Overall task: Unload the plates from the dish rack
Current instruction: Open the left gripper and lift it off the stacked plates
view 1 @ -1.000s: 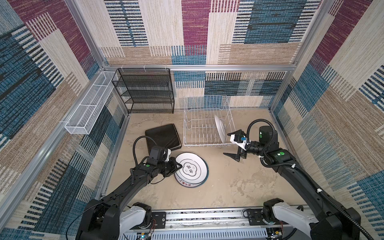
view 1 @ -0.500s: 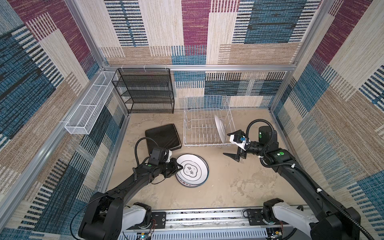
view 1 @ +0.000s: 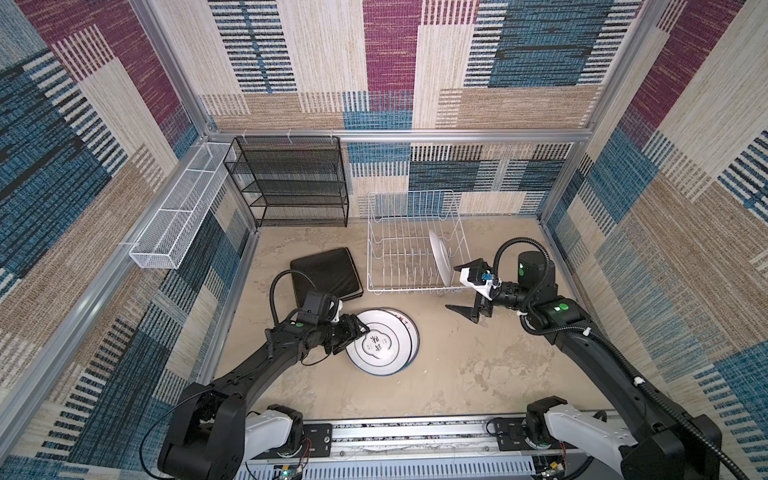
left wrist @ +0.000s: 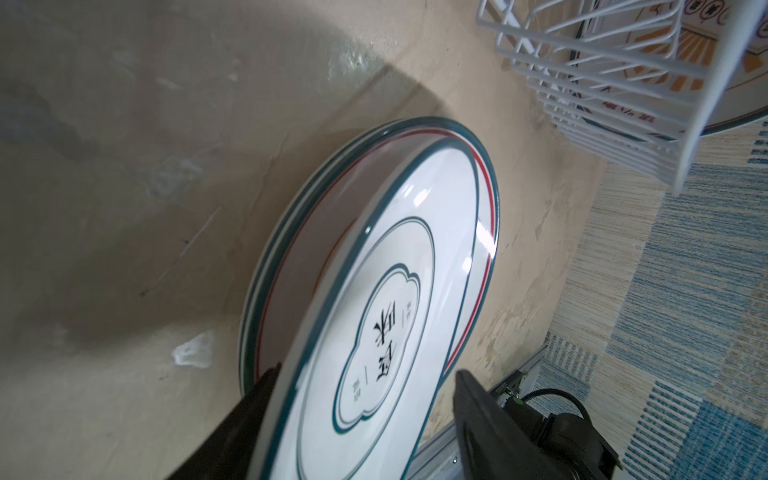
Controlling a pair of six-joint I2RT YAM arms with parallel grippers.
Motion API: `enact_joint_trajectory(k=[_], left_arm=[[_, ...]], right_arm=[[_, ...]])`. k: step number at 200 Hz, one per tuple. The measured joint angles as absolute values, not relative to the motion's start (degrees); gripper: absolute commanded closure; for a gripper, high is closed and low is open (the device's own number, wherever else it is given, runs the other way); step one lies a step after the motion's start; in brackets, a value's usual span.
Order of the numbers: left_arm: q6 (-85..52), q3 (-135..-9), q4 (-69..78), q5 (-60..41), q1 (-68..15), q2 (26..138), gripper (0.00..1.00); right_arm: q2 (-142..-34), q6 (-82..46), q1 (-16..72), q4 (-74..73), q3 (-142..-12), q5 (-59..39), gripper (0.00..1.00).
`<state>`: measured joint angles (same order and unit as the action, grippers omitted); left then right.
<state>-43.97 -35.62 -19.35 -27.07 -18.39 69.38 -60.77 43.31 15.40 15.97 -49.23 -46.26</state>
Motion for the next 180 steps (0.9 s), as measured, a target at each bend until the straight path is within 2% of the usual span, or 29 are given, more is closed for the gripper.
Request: enact_joint_trajectory(k=[74, 180], left_arm=[[-41.0, -40.9, -30.8, -19.8, -18.4, 69.7, 0.28], [-40.8, -42.9, -30.6, -20.8, -18.4, 74.0, 0.31]], right_arm=[[-62.4, 43.3, 15.7, 16.2, -50.2, -45.8, 0.0], [-63.5, 42.9, 16.0, 16.3, -50.2, -44.4, 0.0]])
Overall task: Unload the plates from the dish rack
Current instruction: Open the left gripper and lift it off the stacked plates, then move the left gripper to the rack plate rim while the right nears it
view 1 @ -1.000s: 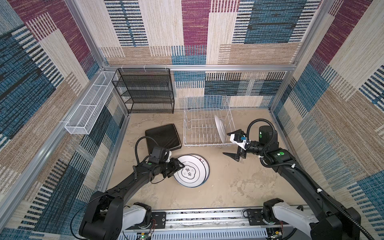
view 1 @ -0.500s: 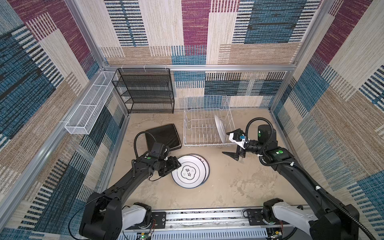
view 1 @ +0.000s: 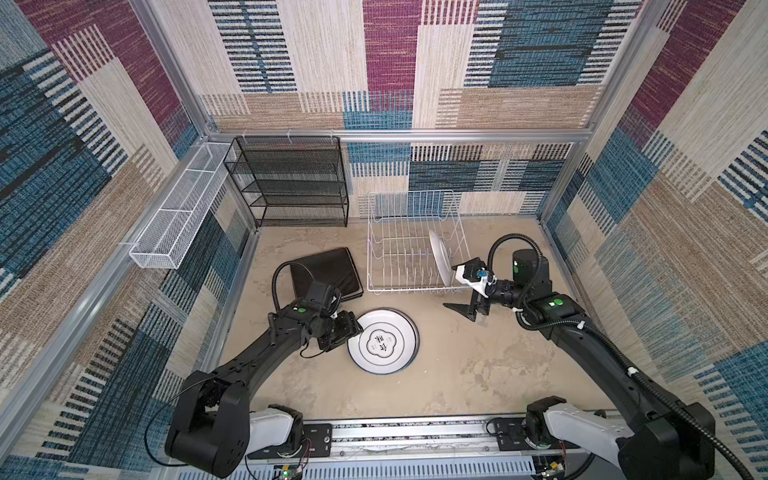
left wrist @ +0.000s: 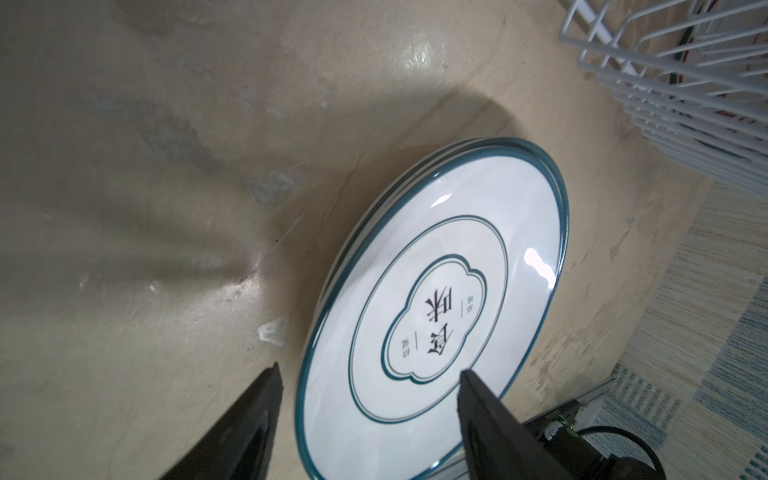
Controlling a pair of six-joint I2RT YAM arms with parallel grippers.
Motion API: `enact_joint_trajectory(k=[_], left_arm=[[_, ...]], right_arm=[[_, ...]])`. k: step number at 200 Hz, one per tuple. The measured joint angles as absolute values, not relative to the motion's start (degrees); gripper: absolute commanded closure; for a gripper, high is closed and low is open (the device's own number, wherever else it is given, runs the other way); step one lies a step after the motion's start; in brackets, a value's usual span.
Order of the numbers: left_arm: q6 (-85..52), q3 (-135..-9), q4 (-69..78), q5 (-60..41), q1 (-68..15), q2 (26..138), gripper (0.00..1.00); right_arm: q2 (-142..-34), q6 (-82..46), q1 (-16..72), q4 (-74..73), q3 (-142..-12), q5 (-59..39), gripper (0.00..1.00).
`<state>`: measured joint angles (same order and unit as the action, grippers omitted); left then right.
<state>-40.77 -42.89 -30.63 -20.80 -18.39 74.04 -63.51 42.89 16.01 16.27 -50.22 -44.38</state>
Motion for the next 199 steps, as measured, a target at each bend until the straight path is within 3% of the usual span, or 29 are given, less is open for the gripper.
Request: enact_joint_trajectory(k=[88, 149, 199], left_arm=[[-40.5, -48.0, -32.4, -21.2, -18.5, 71.4, 0.27], [-37.3, -64.7, -37.3, -19.7, -18.9, 69.9, 0.22], [-34.5, -80.5, -38.5, -18.1, -23.2, 80.3, 0.21]], right_arm=[[-62.8, 42.0, 16.1, 14.8, -48.5, -43.8, 0.0], [-61.4, 40.3, 16.1, 13.2, -48.2, -38.5, 0.0], [-60.4, 35.5, 15.4, 11.2, -46.6, -32.4, 0.0]])
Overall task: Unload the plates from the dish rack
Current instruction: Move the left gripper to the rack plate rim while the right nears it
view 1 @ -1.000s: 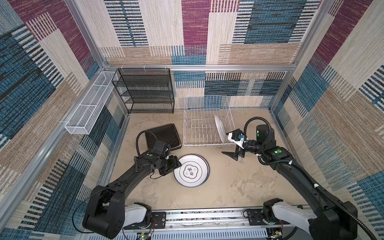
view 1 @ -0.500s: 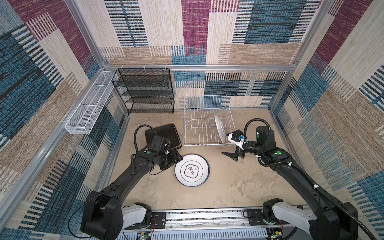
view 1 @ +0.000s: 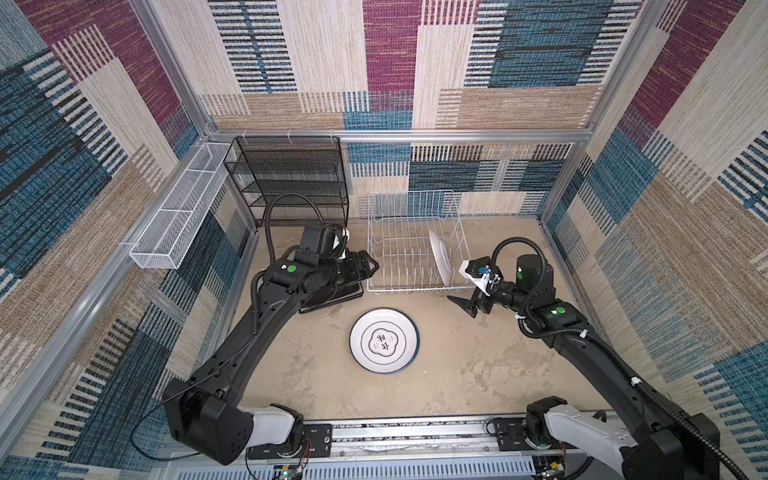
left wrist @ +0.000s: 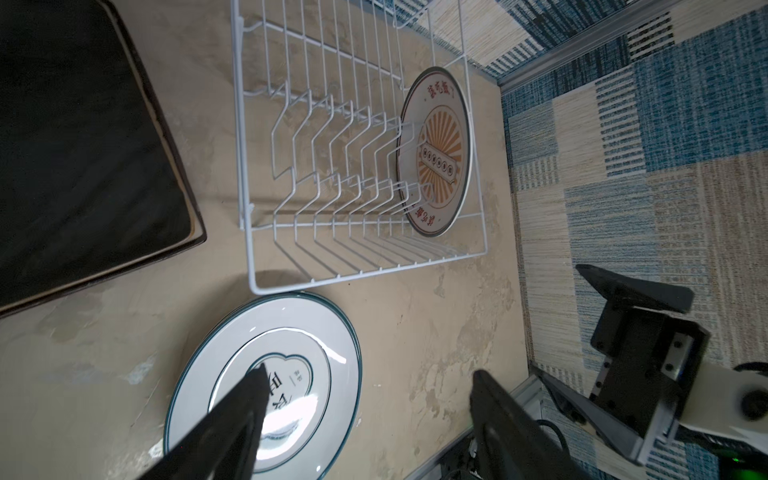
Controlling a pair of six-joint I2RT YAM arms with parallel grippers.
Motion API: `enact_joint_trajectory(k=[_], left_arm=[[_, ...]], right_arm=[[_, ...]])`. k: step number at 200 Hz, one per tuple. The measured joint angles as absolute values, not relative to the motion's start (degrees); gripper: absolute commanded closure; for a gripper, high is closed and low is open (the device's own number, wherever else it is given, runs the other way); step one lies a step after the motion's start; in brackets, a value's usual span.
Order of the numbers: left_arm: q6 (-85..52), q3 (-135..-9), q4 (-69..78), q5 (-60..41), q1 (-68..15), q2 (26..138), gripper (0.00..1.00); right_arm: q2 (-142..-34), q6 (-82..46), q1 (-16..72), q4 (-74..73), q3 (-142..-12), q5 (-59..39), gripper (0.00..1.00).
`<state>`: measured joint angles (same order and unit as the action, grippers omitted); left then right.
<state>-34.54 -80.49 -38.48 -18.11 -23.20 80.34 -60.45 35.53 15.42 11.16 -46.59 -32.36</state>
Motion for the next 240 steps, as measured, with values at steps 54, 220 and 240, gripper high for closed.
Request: enact_joint_trajectory(k=[54, 220, 240], left_arm=[[-33.6, -96.9, -37.9, -16.8, -30.1, 97.7, 0.21], [-33.3, -131.5, -39.7, -17.8, -35.0, 134.0, 0.56], [-33.5, -132.7, -39.7, -18.4, -35.2, 135.1, 0.58]], right_arm=[[-60.2, 31.2, 14.6, 9.7, -46.3, -26.9, 0.0], [-60.5, 25.5, 11.9, 7.6, -47.1, -20.4, 0.0], [-60.4, 25.4, 11.9, 7.2, -47.3, -20.4, 0.0]])
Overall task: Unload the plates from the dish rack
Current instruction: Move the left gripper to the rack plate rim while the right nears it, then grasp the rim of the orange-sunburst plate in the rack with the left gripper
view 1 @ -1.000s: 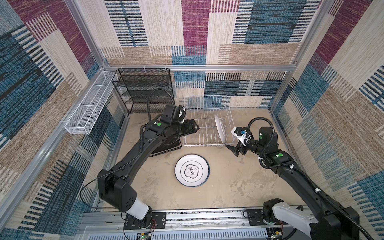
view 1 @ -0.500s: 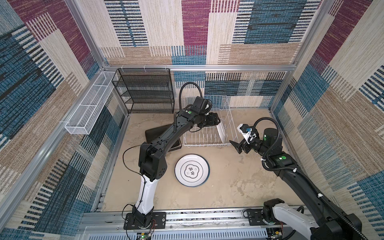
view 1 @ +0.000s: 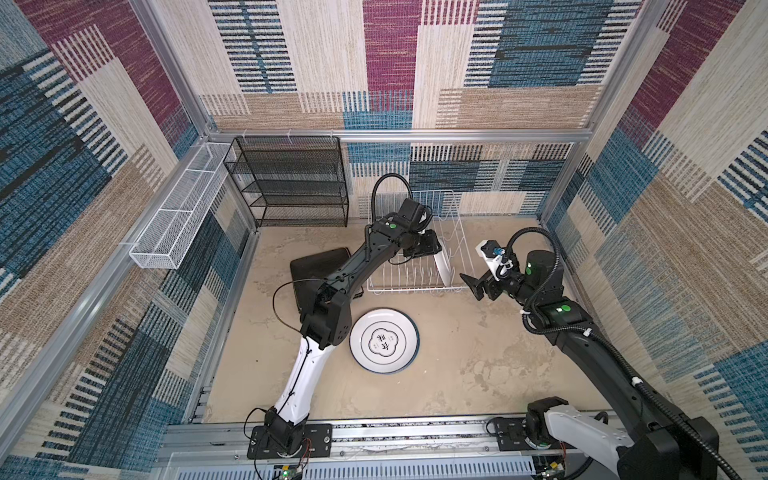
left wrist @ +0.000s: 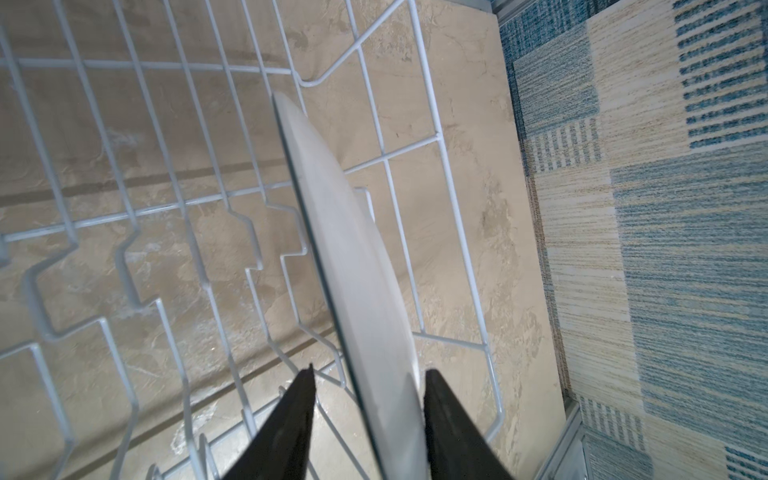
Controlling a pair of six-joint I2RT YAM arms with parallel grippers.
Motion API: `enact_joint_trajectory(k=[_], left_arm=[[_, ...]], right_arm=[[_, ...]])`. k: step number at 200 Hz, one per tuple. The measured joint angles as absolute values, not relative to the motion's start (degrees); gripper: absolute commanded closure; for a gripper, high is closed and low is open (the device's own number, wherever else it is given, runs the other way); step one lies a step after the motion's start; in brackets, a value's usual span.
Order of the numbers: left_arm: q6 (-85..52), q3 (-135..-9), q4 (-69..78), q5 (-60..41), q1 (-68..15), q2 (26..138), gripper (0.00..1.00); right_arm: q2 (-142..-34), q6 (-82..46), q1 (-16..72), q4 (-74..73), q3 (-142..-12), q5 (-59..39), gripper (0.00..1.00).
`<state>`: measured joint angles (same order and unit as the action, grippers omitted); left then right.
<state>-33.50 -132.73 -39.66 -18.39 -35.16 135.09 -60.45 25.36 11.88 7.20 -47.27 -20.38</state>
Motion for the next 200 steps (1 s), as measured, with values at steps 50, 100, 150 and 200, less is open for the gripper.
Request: enact_joint_trajectory(k=[50, 100, 150, 200], left_arm=[[-35.0, -134.0, -39.2, -19.8, -35.6, 136.7, 0.73], [-38.4, -133.8, -37.7, -21.6, -35.6, 136.7, 0.88], [-42.1, -129.4, -33.3, -22.9, -35.5, 135.0, 0.96], [-43.5, -128.2, -33.5, -22.8, -35.5, 133.6, 1.0]], right_arm=[[-60.4, 25.1, 11.9, 7.2, -48.1, -20.4, 0.0], [-60.0, 25.1, 11.9, 7.2, -48.1, -19.5, 0.0], [-58.7, 25.0, 11.9, 6.7, -47.3, -18.9, 0.0], [-58.5, 25.0, 11.9, 6.7, -47.1, -18.2, 0.0]])
